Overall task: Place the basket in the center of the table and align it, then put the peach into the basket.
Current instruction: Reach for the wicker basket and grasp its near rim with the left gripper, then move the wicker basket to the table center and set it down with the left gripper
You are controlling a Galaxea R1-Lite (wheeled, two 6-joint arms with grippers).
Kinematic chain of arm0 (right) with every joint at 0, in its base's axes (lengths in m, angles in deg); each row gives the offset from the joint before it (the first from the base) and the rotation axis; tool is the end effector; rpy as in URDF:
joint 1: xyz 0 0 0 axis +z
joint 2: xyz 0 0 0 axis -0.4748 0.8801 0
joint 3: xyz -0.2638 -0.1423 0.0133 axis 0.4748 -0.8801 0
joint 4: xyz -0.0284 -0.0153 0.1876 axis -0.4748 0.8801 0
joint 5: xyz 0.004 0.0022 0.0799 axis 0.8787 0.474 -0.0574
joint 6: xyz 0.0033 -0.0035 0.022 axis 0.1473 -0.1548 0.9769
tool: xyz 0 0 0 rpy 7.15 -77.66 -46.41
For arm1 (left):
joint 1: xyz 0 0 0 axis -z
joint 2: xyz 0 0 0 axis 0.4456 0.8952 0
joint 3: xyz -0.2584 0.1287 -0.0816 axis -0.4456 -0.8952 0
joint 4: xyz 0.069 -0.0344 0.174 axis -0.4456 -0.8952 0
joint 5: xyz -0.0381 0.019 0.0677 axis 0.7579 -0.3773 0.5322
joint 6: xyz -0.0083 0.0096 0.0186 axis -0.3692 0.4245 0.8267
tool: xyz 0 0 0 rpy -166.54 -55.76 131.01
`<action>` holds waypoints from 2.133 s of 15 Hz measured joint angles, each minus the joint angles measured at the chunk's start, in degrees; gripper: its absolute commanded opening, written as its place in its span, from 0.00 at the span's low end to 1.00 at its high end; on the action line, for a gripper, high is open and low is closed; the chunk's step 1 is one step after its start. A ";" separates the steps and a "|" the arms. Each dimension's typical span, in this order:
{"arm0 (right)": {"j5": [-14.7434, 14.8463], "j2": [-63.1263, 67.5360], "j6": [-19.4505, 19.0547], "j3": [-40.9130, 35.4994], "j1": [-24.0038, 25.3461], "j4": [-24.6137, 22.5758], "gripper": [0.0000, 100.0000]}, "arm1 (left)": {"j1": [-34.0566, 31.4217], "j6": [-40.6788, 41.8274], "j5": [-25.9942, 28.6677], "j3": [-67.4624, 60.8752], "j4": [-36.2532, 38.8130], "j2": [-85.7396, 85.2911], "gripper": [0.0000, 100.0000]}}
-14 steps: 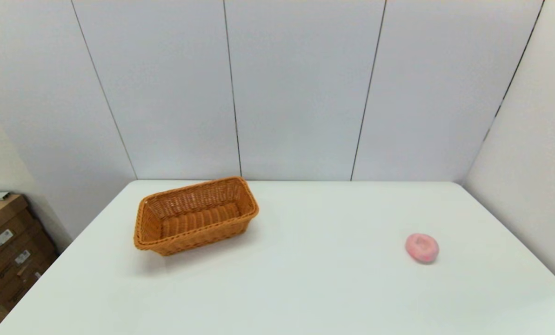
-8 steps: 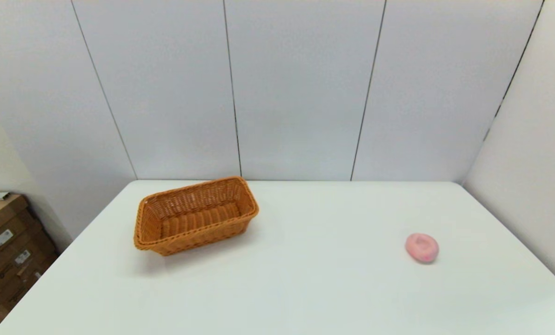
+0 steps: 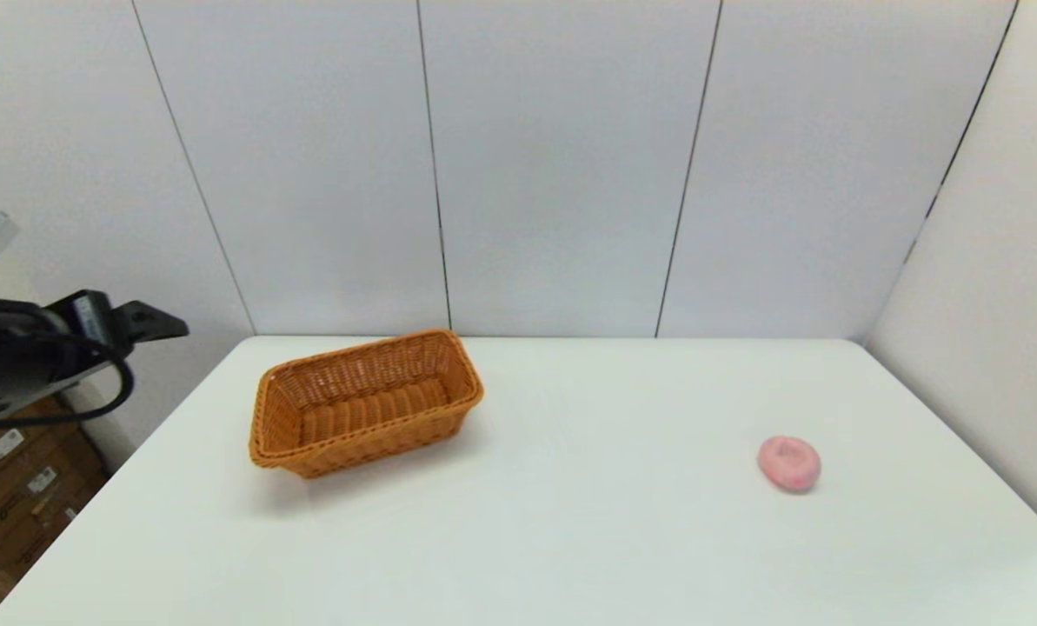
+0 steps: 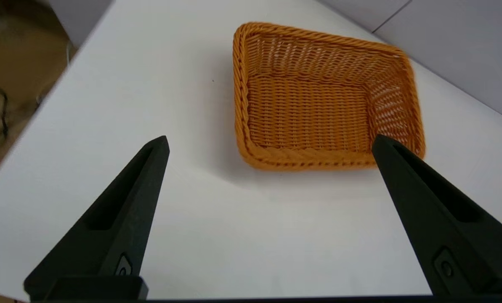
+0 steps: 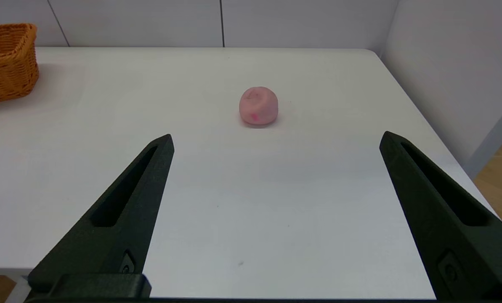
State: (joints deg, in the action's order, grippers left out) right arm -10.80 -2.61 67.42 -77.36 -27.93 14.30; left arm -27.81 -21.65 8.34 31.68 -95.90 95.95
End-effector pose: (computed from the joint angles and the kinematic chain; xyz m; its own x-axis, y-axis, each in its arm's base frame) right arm -0.0251 -0.0005 0.0760 0.9991 -0.0119 -0.0408 0.0120 0.9999 0.0020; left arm 0.2196 0.0069 0.2386 0.7839 0.0901 -0.6143 -0.3518 0.8798 -0.3198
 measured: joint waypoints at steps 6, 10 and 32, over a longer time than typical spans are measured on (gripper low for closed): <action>0.05 0.00 -0.06 -0.01 0.00 0.04 1.00 | 1.50 -8.50 0.73 16.59 -7.30 28.98 1.00; 0.05 0.00 -0.06 -0.01 0.00 -0.02 1.00 | 1.50 -10.14 3.25 23.24 -9.53 42.25 1.00; -0.41 0.00 -1.10 0.10 -0.04 0.50 1.00 | -2.23 -7.12 18.66 38.34 -23.28 52.96 0.00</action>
State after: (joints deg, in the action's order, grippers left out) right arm -11.21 -2.61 66.32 -77.26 -27.97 14.80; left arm -30.04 -28.77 27.00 70.02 -119.18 148.91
